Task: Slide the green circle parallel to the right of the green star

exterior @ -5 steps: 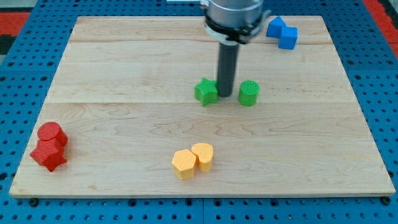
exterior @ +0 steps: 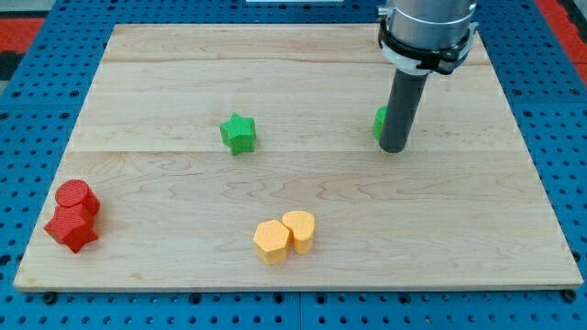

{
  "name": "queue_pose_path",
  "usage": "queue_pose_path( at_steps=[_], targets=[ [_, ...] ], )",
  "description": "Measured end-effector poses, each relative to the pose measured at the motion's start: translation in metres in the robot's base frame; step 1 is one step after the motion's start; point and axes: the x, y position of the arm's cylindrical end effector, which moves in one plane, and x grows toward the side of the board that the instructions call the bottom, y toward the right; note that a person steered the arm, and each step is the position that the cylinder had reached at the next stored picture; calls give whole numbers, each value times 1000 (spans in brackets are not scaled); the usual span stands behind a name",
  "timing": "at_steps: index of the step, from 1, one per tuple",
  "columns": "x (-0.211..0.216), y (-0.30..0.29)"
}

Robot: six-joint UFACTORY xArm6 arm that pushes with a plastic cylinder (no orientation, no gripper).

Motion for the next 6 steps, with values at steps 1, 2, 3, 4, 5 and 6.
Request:
queue_pose_path(
  at_steps=[1, 2, 3, 4, 5, 6],
  targets=[
    [-11, 25],
    [-34, 11],
    [-43, -32],
    [-104, -21],
    [-114, -52],
    [-68, -56]
  ],
)
